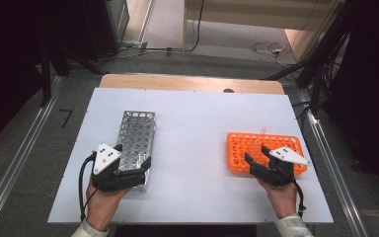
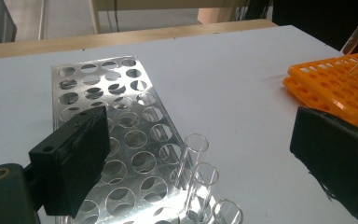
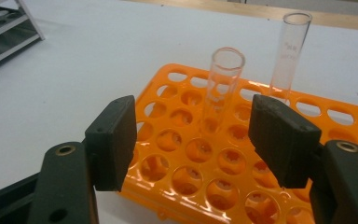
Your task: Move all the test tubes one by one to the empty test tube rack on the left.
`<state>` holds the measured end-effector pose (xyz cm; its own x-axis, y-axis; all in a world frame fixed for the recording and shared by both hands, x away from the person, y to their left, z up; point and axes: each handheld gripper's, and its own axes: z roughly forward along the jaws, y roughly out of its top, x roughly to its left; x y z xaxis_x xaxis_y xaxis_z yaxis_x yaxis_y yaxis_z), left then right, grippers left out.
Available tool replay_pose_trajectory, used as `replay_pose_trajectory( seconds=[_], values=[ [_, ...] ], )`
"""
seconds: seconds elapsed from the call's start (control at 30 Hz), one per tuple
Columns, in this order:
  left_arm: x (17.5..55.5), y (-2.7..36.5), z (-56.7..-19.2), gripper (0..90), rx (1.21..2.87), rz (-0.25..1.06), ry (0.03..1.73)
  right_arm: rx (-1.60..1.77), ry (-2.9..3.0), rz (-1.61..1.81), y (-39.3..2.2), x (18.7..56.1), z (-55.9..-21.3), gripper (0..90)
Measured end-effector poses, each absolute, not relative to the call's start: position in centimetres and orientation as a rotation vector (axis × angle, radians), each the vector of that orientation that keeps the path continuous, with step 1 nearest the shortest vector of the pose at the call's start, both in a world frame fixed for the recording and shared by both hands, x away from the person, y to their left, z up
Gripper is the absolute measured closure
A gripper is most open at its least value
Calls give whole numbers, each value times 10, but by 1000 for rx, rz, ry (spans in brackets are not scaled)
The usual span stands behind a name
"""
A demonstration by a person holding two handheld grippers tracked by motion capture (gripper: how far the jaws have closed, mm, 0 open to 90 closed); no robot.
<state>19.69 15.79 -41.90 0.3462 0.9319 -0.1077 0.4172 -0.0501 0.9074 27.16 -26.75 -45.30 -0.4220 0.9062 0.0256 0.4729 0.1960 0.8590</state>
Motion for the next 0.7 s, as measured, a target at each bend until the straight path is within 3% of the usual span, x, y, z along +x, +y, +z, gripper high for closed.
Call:
replay_pose_trajectory(
  seconds=[0.23, 0.7],
  values=[
    [198, 158, -420, 49, 1640, 665, 1235, 1310, 1966, 1128, -270, 286, -462, 370],
    [199, 158, -421, 49, 1641, 656, 1243, 1267, 1957, 1099, -264, 295, -473, 568]
  ],
)
